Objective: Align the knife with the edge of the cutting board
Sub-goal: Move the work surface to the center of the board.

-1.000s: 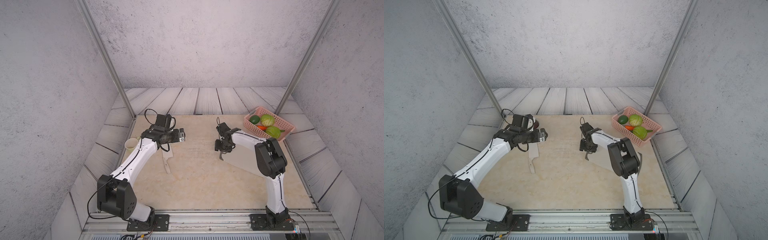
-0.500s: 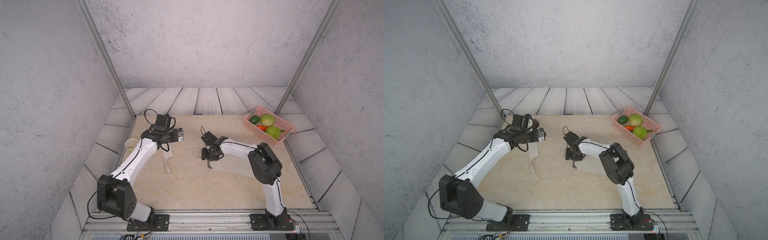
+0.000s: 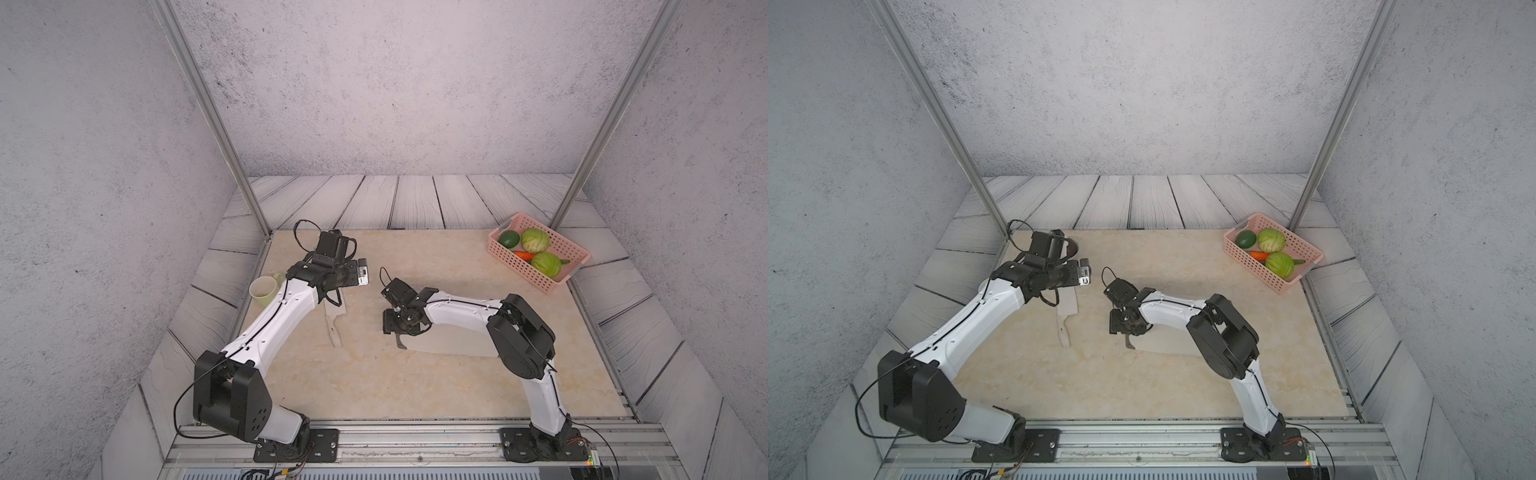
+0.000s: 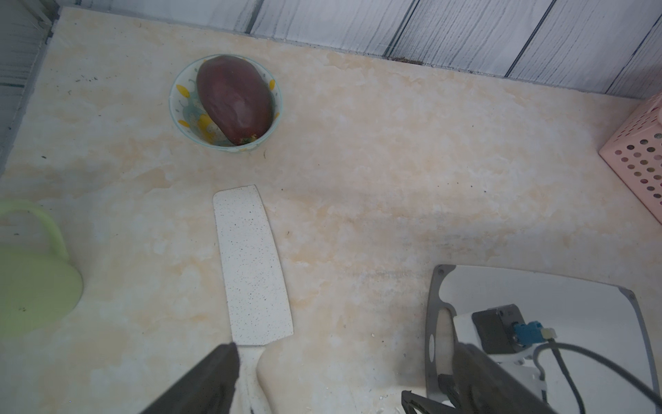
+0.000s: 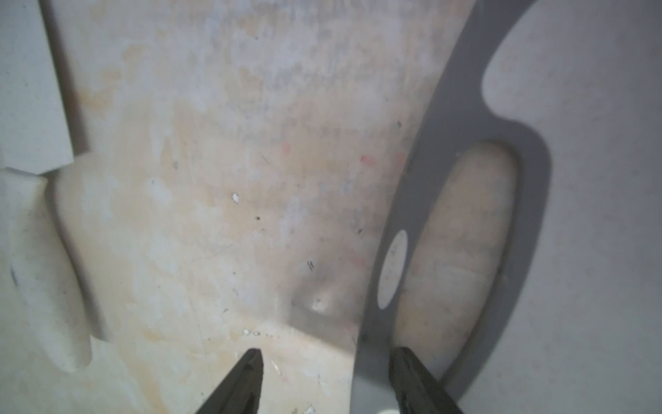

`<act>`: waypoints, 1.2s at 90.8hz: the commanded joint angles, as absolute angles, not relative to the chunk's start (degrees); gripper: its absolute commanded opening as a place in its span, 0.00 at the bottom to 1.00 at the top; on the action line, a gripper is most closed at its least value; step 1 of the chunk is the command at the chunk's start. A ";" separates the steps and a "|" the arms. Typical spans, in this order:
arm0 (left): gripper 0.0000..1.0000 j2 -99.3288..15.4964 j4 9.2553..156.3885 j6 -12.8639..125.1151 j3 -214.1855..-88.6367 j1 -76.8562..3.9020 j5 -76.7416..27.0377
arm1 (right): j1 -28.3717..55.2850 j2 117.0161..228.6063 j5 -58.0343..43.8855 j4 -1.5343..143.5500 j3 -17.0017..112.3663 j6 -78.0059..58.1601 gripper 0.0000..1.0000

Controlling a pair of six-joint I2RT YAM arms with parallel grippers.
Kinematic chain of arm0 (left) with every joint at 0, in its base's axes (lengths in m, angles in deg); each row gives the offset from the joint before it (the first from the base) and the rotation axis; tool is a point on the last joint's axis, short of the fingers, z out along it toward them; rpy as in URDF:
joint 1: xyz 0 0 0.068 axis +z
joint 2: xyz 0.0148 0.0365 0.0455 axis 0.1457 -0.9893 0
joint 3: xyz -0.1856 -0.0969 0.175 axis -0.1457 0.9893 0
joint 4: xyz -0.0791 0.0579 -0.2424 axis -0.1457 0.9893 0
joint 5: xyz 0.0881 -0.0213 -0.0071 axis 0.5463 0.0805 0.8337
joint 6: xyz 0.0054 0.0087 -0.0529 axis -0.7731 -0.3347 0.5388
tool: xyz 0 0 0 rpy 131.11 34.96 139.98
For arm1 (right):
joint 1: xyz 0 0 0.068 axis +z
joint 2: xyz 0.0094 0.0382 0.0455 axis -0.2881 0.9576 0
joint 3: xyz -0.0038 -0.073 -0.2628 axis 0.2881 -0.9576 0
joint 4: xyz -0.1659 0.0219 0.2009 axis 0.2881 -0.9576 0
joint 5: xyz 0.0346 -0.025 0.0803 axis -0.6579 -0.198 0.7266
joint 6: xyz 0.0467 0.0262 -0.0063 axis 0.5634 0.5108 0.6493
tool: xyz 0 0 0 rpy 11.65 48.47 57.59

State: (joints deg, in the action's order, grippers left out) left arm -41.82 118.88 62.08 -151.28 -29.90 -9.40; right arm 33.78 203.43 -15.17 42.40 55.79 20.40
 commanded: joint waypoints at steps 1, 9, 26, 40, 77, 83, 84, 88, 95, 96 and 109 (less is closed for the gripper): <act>0.98 -43.16 120.32 61.46 -151.75 -31.21 -7.85 | 33.64 199.10 -16.53 35.38 54.52 18.42 0.66; 0.98 -43.41 120.68 61.33 -151.83 -32.17 -7.75 | 32.85 195.09 -16.50 34.28 52.92 17.16 0.70; 0.98 -44.18 121.64 61.30 -151.73 -34.93 -9.82 | 28.59 184.17 -14.69 33.78 45.65 14.91 0.86; 0.98 -46.92 123.44 61.76 -153.20 -38.18 -12.41 | 23.35 174.02 -14.07 31.81 39.03 12.68 0.99; 0.98 -52.23 129.81 64.00 -153.43 -40.46 -24.36 | 0.05 158.10 -9.36 26.51 27.13 5.92 0.99; 0.98 -51.95 129.45 64.07 -152.65 -40.84 -24.40 | -2.59 158.19 -9.26 26.21 26.55 5.22 0.99; 0.98 -51.93 129.41 64.05 -152.57 -40.87 -24.27 | -3.03 158.24 -9.07 26.20 26.38 5.08 0.99; 0.98 -51.78 129.42 63.90 -152.49 -41.12 -23.38 | -5.32 158.52 -8.20 26.31 25.76 4.64 0.99; 0.98 -51.70 129.37 63.64 -152.48 -41.16 -22.06 | -9.09 158.73 -6.20 27.26 23.83 4.56 0.99; 0.98 -51.72 129.41 63.58 -152.48 -41.16 -22.00 | -9.62 158.73 -5.65 27.48 23.48 4.53 0.99; 0.98 -52.13 129.51 63.08 -152.66 -41.16 -22.45 | -14.65 158.48 -0.40 30.36 19.27 4.96 0.99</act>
State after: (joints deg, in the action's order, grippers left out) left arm -52.50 128.78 63.37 -152.98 -41.02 -22.38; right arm -12.01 158.99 -5.34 29.26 21.71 5.88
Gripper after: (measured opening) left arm 0.984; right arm 0.993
